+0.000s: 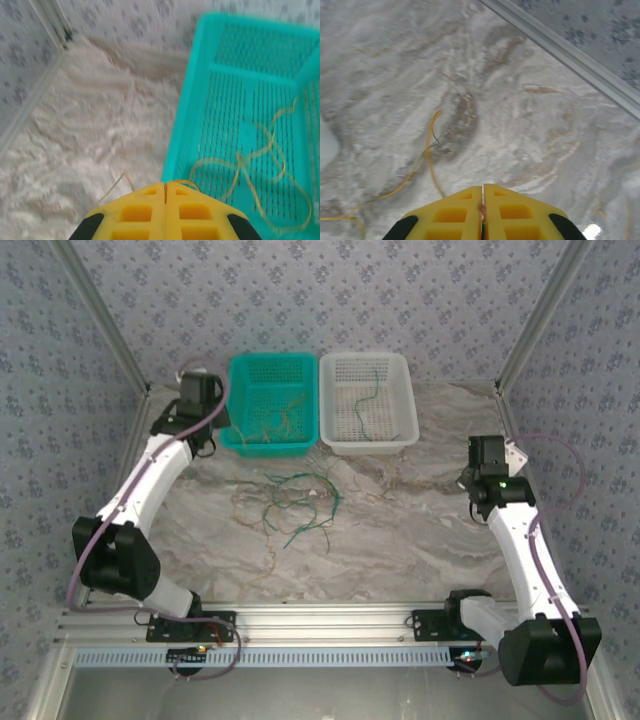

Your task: Untangle the cables

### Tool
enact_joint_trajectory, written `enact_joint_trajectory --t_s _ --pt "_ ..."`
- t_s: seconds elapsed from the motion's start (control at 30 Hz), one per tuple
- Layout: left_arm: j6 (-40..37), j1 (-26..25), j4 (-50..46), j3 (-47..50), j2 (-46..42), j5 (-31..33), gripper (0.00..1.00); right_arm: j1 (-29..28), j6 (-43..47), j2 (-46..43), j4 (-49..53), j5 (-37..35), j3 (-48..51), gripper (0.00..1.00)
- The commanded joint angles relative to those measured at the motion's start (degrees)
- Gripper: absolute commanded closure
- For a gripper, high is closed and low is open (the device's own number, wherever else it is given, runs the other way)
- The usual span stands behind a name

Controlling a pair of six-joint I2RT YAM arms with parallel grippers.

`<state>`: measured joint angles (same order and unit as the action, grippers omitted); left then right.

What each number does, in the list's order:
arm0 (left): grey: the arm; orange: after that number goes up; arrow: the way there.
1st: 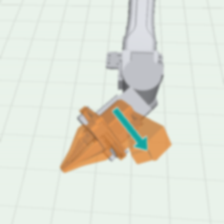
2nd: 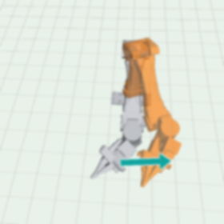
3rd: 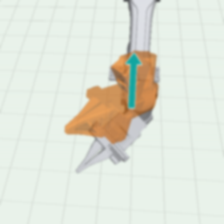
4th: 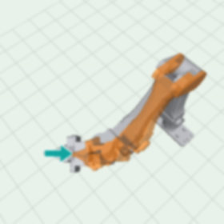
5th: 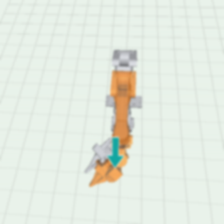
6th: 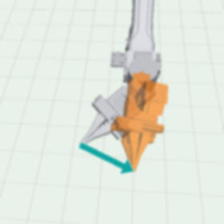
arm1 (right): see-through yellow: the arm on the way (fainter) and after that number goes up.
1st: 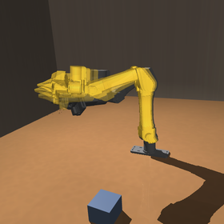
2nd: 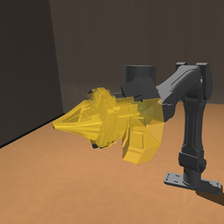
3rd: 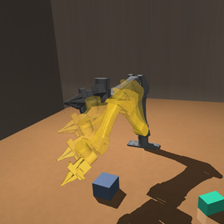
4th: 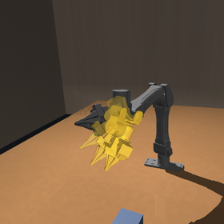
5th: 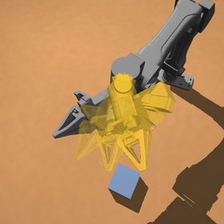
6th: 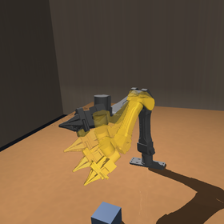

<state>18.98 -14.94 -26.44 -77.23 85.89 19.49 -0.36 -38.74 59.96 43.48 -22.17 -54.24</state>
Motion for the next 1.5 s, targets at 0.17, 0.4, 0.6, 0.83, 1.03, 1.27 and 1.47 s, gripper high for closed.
enact_joint_trajectory --t_s 0.17,0.4,0.6,0.83,1.03,1.27,1.47 --pt "-1.40 -4.05 0.62 1.19 -7.66 4.65 1.00 5.39 3.72 0.39 3.55 3.00 0.59 0.18" --pt "-0.31 -4.92 7.84 3.85 -12.08 2.23 1.00 -12.73 23.89 7.85 -4.54 9.77 -3.95 0.13" --pt "3.59 1.35 9.27 3.24 -16.69 4.42 1.00 -16.95 34.53 32.20 4.34 15.07 -16.92 0.24" --pt "6.25 13.10 10.33 5.48 -20.83 6.00 1.00 -12.37 52.03 39.03 4.81 20.62 -18.17 0.27" --pt "8.39 22.94 10.57 4.52 -20.50 3.83 1.00 -8.95 63.01 38.81 -2.62 25.32 -17.92 0.27" --pt "10.19 24.29 14.20 5.99 -18.83 -5.77 1.00 -14.84 77.71 40.95 -14.37 24.86 -14.64 0.26" --pt "9.13 22.62 14.57 6.70 -18.27 -8.78 1.00 -15.80 82.76 47.18 -13.14 26.84 -17.82 0.26"
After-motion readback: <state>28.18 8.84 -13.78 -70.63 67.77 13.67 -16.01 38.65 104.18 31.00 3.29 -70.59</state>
